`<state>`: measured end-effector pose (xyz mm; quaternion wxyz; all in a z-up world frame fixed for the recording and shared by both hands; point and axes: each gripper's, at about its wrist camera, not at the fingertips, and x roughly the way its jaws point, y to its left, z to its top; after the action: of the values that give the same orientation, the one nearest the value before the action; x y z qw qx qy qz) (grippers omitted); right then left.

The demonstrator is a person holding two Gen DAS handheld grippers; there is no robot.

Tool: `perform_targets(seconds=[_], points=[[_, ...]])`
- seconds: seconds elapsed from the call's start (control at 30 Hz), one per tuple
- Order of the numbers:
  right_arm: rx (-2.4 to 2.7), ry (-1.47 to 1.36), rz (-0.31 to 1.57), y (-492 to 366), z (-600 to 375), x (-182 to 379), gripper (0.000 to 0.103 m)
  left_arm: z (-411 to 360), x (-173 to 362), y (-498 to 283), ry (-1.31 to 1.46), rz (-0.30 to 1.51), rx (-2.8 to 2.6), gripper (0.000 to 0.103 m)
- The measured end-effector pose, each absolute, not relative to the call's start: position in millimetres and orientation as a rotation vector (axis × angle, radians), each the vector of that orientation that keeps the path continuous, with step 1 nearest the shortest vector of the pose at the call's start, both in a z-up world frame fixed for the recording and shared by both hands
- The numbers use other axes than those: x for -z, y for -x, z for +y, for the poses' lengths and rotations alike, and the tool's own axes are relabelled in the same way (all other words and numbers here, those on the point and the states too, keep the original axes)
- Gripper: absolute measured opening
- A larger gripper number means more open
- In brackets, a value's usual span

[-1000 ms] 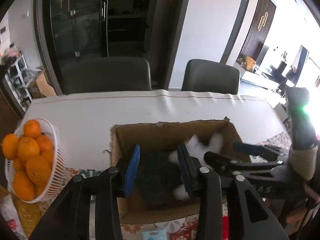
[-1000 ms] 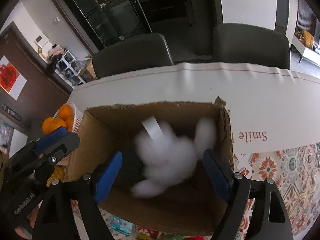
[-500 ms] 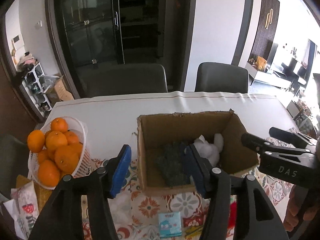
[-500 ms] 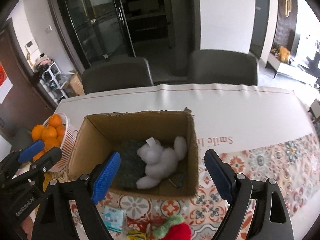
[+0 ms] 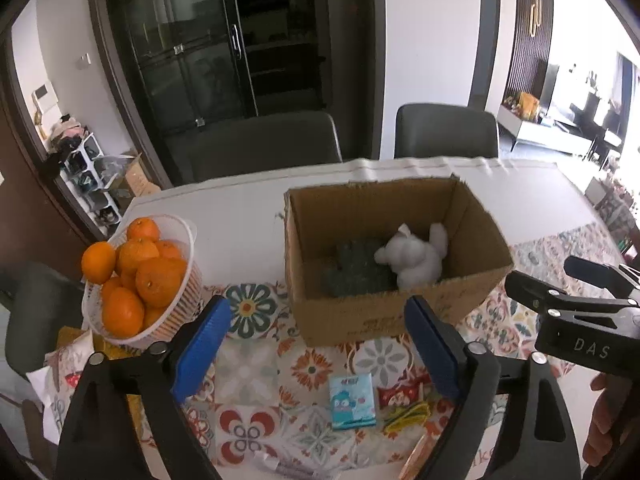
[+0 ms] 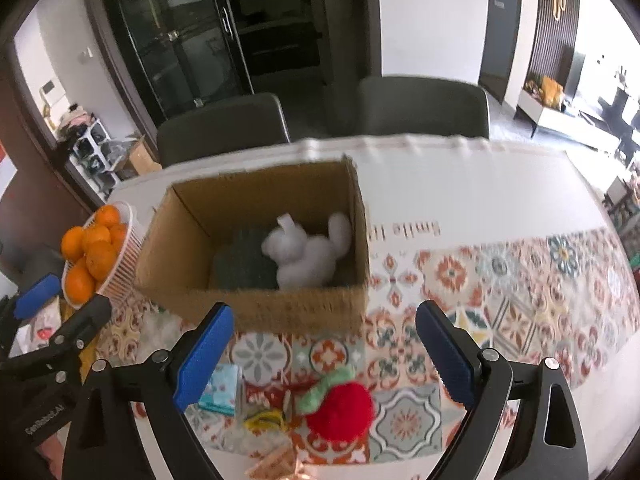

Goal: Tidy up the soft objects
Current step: 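Grasp the blue tissue pack with the left tool while the right tool grasps the red-green pompom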

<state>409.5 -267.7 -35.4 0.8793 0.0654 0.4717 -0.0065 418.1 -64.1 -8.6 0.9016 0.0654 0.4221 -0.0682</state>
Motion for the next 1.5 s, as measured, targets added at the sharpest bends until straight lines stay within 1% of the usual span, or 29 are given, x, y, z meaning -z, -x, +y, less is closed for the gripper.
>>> perform_targets(seconds=[0.37,0.6,1.23,1.4,1.47,1.5], points=[[0.050,-0.138,1.072,-389,-269,76,0.093,-65,47,-402,-0.171,0.991,0.135,0.092],[0.065,-0.147,1.145,-387,-271,105,0.093,-68,81,-398,-0.172,1.085,0.146,0.092],[0.084,-0.178,1.351,-395,-277,169,0.093,-75,158,-412,-0.129,1.322,0.172,0.091],[0.096,-0.171,1.392,-397,-276,184,0.093,-77,176,-418,-0.130,1.367,0.162,0.086],[0.100,-0.164,1.408,-399,-275,189,0.093,-78,183,-421,-0.131,1.383,0.155,0.081],[0.102,-0.161,1.414,-400,-275,191,0.093,-78,186,-423,-0.128,1.391,0.154,0.080]])
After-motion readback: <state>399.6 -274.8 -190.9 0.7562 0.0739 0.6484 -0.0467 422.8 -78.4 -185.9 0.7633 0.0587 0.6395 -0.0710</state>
